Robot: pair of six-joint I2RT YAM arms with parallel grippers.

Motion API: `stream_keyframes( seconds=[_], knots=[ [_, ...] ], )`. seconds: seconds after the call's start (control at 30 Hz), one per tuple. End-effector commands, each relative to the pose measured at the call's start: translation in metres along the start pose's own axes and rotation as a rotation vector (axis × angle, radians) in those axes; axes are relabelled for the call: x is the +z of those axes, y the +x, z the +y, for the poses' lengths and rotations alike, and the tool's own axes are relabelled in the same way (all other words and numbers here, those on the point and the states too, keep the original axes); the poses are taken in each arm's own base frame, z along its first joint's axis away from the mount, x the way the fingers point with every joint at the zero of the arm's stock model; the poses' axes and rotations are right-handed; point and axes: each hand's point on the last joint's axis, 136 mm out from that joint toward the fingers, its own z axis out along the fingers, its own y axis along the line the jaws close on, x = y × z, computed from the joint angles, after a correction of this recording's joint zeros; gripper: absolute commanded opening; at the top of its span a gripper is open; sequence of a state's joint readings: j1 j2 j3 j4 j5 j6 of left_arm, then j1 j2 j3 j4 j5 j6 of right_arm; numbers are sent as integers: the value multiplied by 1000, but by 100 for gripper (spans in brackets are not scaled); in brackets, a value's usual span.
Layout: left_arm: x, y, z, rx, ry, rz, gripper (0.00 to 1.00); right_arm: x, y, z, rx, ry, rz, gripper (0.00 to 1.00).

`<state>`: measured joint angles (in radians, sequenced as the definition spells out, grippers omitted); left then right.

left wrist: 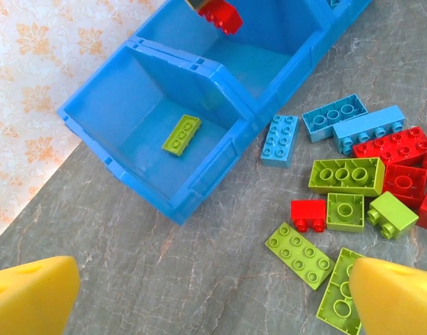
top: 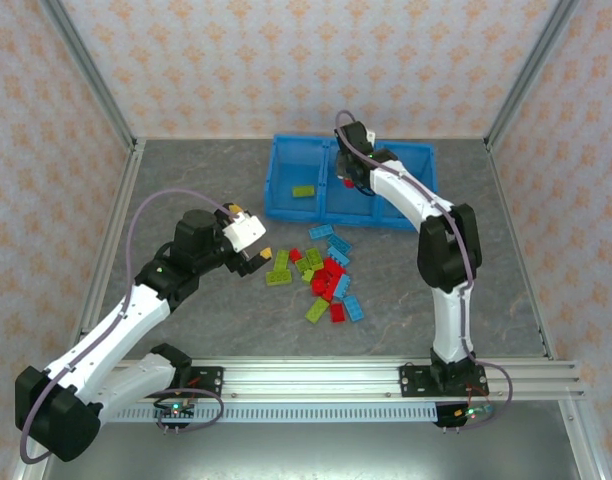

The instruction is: Sort the legos into containers by color

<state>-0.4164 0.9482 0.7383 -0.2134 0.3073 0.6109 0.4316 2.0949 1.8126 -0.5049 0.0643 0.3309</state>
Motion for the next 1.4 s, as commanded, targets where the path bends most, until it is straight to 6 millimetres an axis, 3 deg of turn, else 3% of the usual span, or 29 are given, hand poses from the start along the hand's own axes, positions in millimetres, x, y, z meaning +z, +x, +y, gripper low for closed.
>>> stream_keyframes(
  seconds=[0.0, 0.1, 0.23, 0.3, 0.43, 0.53, 0.6, 0.73, 0.87, 0.93, 1.17, 1.37],
  knots=[
    [-2, -1, 2, 6, -15, -19, 100, 11, -6, 8, 103, -68, 30, 24],
    [-1, 0, 2, 3, -11, -15, 100, 13, -8, 6, 110, -66, 56, 30],
    [1, -1, 2, 0, -7, -15, 100, -4, -17, 4, 97, -60, 38, 39],
    [2, 0, 1, -2, -2, -12, 100, -18, -22, 1, 96, -59, 27, 44],
    [2, 0, 1, -2, 1, -11, 100, -53, -20, -1, 109, -90, 27, 43],
    [2, 0, 0, 1, 3, -10, 100, -90, 3, -7, 55, -87, 7, 44],
    [2, 0, 0, 3, 8, -13, 100, -110, 29, -14, 0, -78, 11, 44],
    [4, -4, -5, -2, 40, -25, 100, -125, 93, -23, -68, -104, 135, 44],
    [10, -2, -11, -9, 85, -8, 100, -124, 160, -9, -149, -233, 368, 50],
    [12, -2, -12, -11, 95, -1, 100, -118, 177, -10, -163, -229, 432, 51],
    [13, 3, -12, -3, 83, 8, 100, -85, 210, -4, -170, -225, 532, 67],
    [15, 4, -13, -7, 91, 12, 100, -65, 229, -13, -190, -172, 568, 64]
  ],
)
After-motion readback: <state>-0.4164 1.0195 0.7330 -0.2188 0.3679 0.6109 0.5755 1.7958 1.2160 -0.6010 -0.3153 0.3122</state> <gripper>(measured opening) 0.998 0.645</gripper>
